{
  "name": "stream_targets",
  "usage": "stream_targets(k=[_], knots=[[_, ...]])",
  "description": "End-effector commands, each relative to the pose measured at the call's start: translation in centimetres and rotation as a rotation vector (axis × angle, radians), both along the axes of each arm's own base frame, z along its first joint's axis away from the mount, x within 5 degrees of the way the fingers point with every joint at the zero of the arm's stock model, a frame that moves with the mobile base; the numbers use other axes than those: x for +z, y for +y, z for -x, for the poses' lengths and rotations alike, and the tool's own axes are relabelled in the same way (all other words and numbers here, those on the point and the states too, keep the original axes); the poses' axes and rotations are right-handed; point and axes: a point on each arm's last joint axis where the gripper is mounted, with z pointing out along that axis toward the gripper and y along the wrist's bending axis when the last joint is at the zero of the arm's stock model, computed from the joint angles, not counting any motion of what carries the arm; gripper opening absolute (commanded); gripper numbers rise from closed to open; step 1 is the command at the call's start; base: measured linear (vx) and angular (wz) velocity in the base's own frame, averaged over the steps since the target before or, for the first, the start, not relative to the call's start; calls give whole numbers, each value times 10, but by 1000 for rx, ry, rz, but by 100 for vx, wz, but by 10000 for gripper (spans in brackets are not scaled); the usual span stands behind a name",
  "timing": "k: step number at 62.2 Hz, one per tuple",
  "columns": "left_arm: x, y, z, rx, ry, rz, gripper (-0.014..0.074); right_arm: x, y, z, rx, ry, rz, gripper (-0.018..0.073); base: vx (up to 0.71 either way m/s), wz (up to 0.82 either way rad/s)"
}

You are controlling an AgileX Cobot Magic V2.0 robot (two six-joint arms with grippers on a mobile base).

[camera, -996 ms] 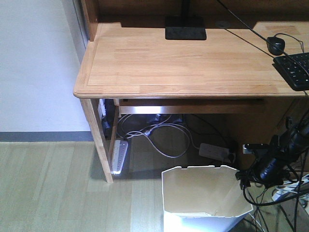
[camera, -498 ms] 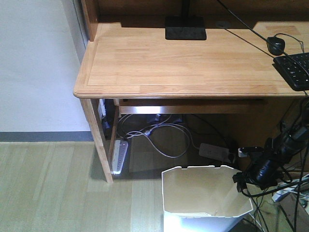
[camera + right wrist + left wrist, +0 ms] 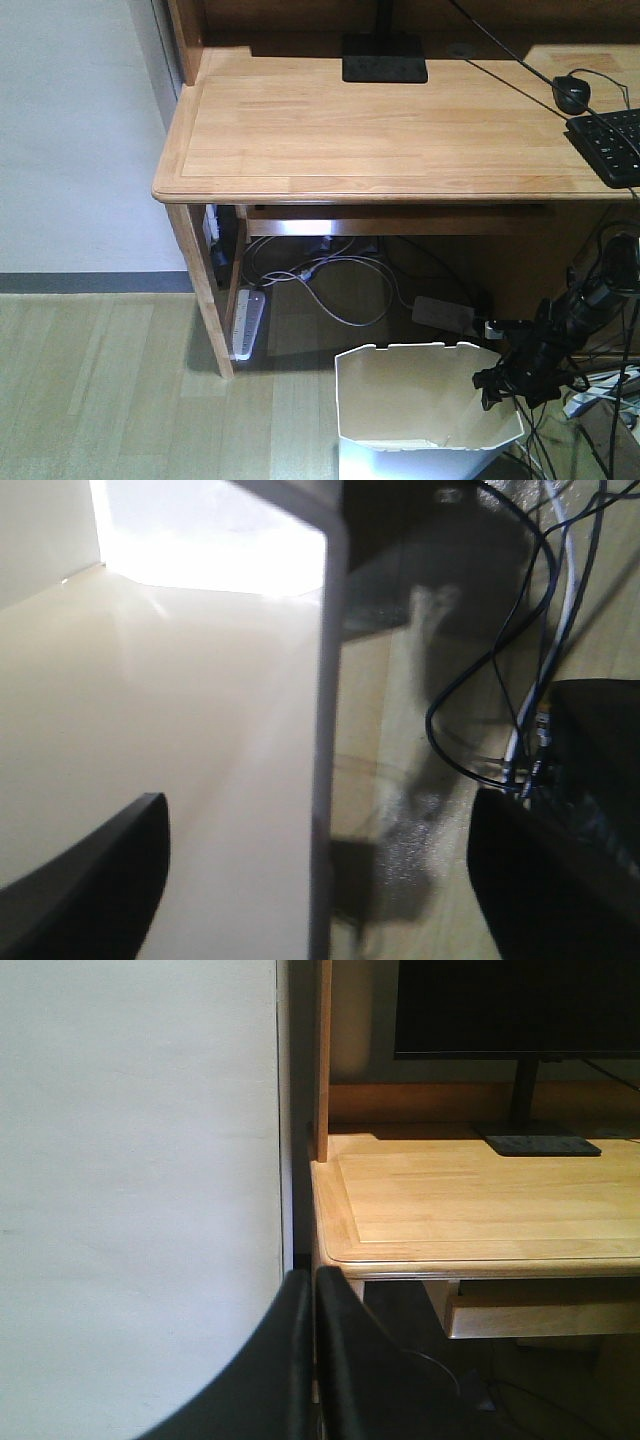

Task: Move trash bin to bedside with robot
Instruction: 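Close the right gripper on the bin rim nearest the robot, then lift the bin slightly with the right gripper and pull it from the desk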

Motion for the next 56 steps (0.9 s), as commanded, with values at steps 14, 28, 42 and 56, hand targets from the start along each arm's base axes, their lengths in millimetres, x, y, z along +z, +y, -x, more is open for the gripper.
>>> stream_targets(k=[14, 28, 42, 56], knots=[[-2, 0, -1, -4, -60, 14, -6, 8, -3, -23, -66, -12, -33, 227, 0, 0], [-2, 0, -1, -4, -60, 14, -6, 4, 3, -31, -8, 37, -88, -18, 0, 0], [-2, 0, -1, -4, -60, 14, -6, 19, 6, -44, -23, -16, -164, -10, 0, 0], [-2, 0, -1, -4, -60, 14, -6, 39, 11, -48, -46, -65, -218, -6, 0, 0]])
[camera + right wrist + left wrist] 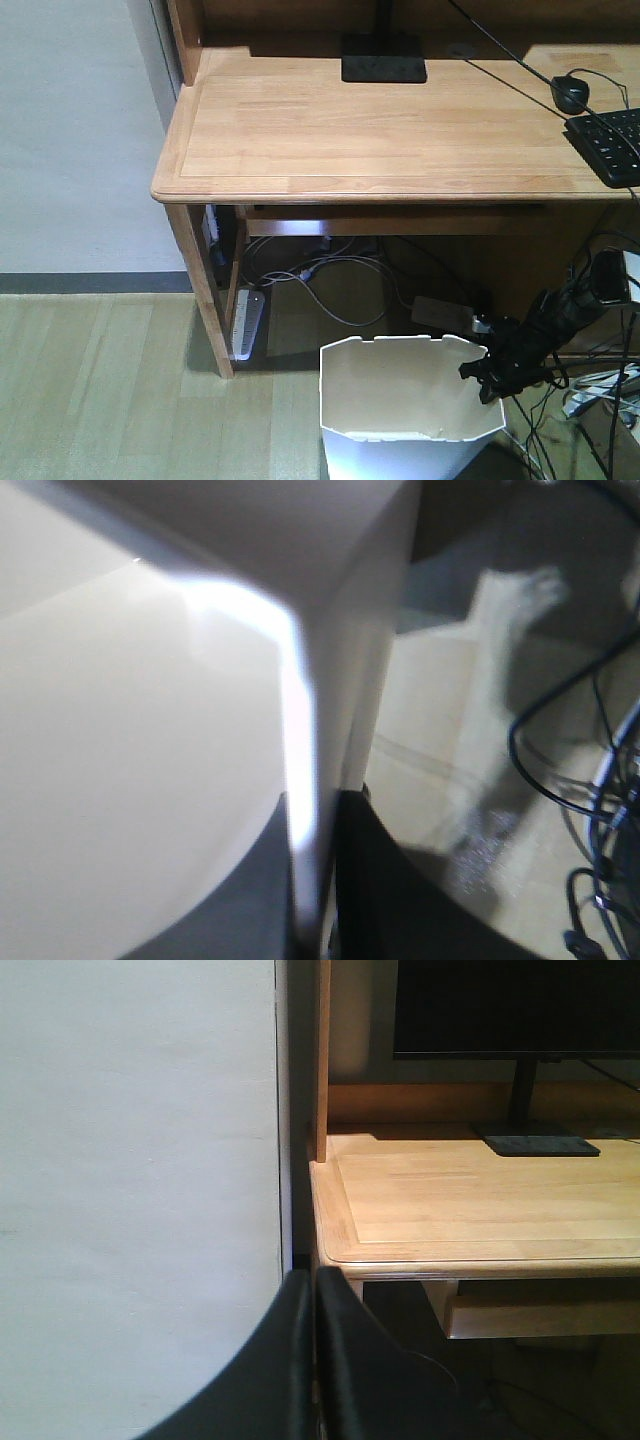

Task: Move trash bin to bedside with robot
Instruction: 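Lift the bin slightly with the right gripper and pull it from the desk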

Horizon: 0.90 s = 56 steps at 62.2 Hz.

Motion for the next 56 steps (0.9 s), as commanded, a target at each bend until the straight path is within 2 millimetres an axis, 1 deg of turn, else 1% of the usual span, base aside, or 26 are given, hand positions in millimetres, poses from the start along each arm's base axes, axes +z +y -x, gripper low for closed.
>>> stream_targets(k=[1, 4, 5, 9, 11, 14, 21, 24, 28, 30, 31, 38, 56], knots=[[-2, 0, -1, -4, -60, 14, -6, 48, 1, -26, -60, -86, -49, -6, 0, 0], [-2, 0, -1, -4, -60, 14, -6, 54, 0, -24, -85, -125, -20, -6, 0, 0], [-2, 0, -1, -4, -60, 14, -6, 54, 0, -19, -89, -126, -11, -6, 0, 0], [-2, 0, -1, -4, -60, 14, -6, 65, -2, -14, -107, -184, 42, -6, 0, 0], [-2, 0, -1, -4, -60, 14, -6, 68, -2, -7, -99, -187, 49, -6, 0, 0], [-2, 0, -1, -4, -60, 14, -6, 77, -1, -3, -70, -212, 61, -6, 0, 0], [-2, 0, -1, -4, -60, 14, -6, 98, 5, 8, 5, -221, 15, -6, 0, 0], [-2, 0, -1, -4, -60, 14, -6, 111, 7, 9, 18, -231, -12, -6, 0, 0], [-2, 0, -1, -4, -60, 14, -6, 123, 10, 14, 35, -240, -32, -6, 0, 0], [-2, 0, -1, -4, -60, 14, -6, 133, 11, 14, 44, -255, -42, -6, 0, 0], [-2, 0, -1, -4, -60, 14, -6, 134, 12, 16, 47, -254, -45, -6, 0, 0], [-2, 0, -1, -4, -60, 14, -6, 160, 14, 22, 59, -291, -47, -6, 0, 0], [-2, 0, -1, -4, -60, 14, -6, 203, 23, 49, 51, -328, -73, -6, 0, 0]])
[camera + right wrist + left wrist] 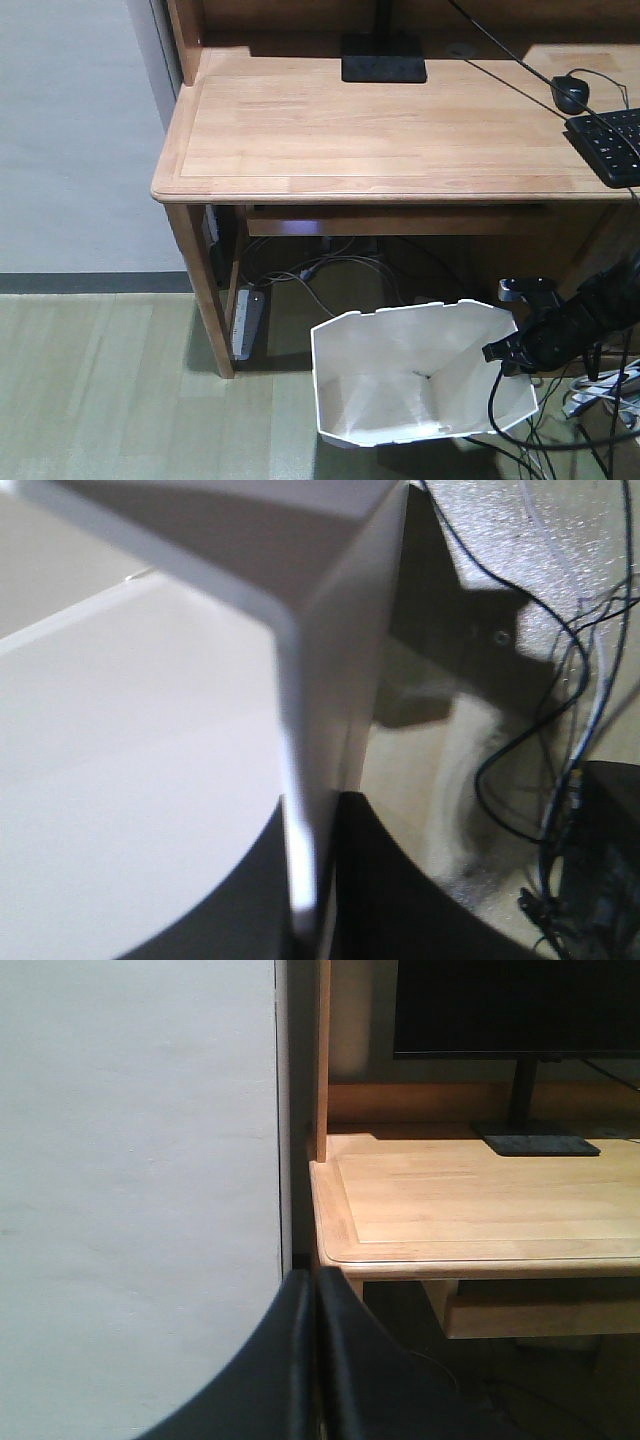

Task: Move trash bin to bedside with robot
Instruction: 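Lift the bin slightly with the right gripper and pull it from the desk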

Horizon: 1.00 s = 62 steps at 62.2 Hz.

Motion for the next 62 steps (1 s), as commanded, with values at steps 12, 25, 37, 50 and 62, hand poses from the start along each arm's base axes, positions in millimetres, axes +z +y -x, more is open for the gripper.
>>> stream_targets(k=[12, 25, 37, 50, 62], knots=[[-2, 0, -1, -4, -60, 14, -6, 61, 12, 5, -36, -114, -107, -6, 0, 0], [-2, 0, -1, -4, -60, 14, -6, 70, 16, 7, -42, -123, -152, -6, 0, 0], [-2, 0, -1, -4, -60, 14, -6, 71, 19, 7, -35, -115, -181, -6, 0, 0], [-2, 0, -1, -4, -60, 14, -6, 71, 19, 7, -35, -115, -182, -6, 0, 0], [-2, 0, -1, -4, -60, 14, -6, 71, 19, 7, -35, -115, -182, -6, 0, 0]])
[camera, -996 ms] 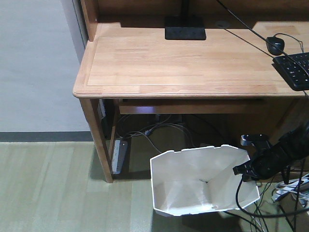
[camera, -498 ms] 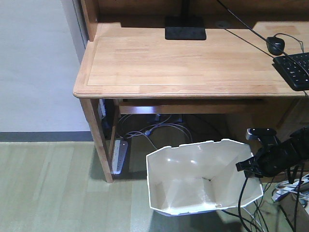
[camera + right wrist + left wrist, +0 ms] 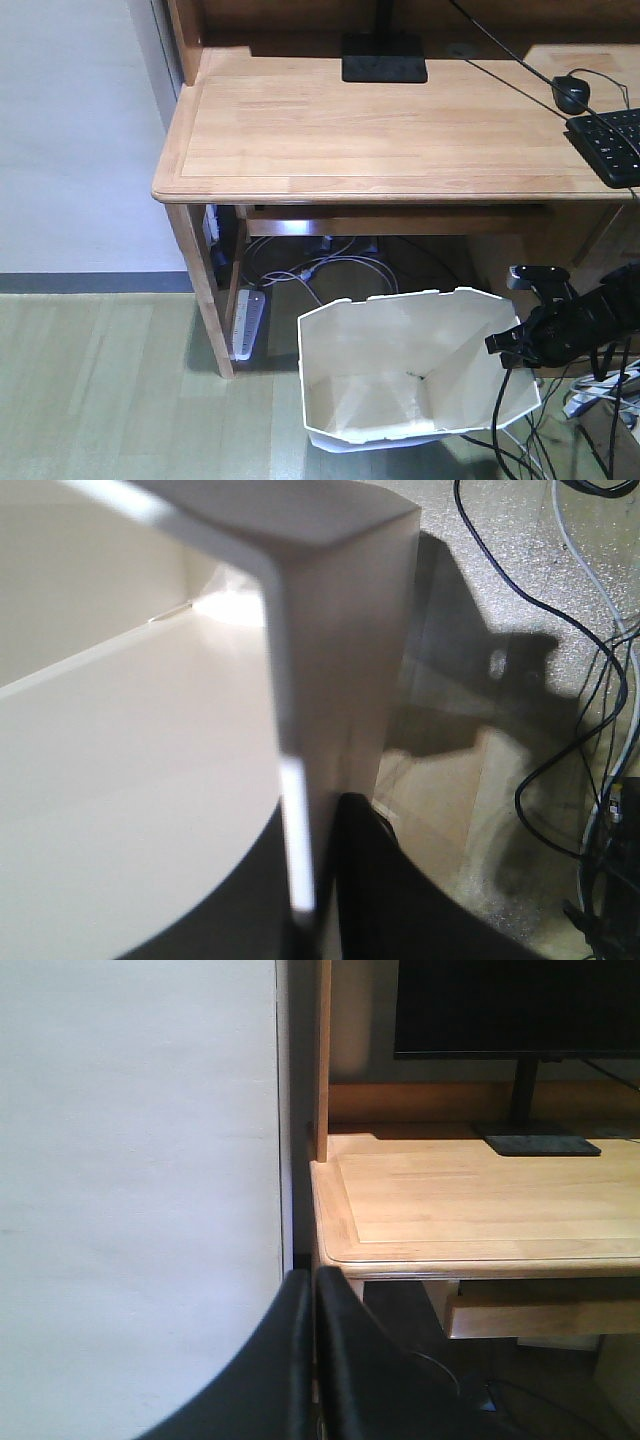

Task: Move trash bin to bedside with robot
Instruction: 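Lift the bin slightly with the right gripper and pull it from the desk, then hold the bin in the right gripper while the base turns toward the bed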

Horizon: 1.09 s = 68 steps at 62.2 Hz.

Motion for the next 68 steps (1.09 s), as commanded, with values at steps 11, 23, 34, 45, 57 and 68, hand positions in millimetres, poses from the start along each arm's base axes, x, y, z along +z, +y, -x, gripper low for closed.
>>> stream_targets(k=[11, 23, 34, 45, 57, 68], knots=[[-2, 0, -1, -4, -60, 14, -6, 26, 8, -9, -3, -53, -120, -6, -1, 3], [-2, 0, -1, -4, -60, 14, -6, 26, 8, -9, -3, -53, -120, -6, -3, 12], [-2, 0, -1, -4, -60, 14, -6, 26, 8, -9, -3, -53, -120, -6, -6, 31], [-2, 0, -1, -4, -60, 14, -6, 26, 8, -9, -3, -53, -120, -6, -6, 45], [-2, 0, -1, -4, -60, 14, -6, 26, 8, -9, -3, -53, -120, -6, -6, 46], [-2, 0, -1, -4, -60, 14, -6, 26, 8, -9, -3, -53, -120, -6, -5, 43]])
